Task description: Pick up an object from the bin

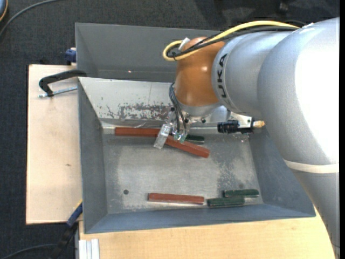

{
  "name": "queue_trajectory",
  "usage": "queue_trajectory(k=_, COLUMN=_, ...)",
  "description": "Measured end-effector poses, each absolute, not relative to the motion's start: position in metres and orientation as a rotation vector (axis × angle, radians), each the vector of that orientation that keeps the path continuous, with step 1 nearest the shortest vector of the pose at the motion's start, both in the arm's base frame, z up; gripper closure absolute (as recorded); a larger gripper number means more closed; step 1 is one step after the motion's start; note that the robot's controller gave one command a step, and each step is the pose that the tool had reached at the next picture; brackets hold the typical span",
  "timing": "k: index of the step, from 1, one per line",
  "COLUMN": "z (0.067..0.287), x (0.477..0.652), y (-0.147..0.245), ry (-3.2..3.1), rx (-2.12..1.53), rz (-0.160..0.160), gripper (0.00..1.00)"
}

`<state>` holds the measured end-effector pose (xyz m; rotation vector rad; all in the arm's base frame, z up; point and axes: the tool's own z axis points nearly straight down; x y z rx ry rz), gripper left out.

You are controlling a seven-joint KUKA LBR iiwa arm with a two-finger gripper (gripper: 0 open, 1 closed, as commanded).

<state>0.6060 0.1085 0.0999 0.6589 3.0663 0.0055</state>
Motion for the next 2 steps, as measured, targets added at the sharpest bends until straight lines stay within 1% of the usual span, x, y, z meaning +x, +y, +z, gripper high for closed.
queue_trajectory(k=1, z=0.166, x=0.609, y=0.109, ry=3.062, rx=0.655, rz=0.009, gripper=1.0)
queue_trajectory(k=2, z=0.2, x=0.611, y=0.11, ry=3.065, rx=0.652, rz=0.008, gripper=1.0)
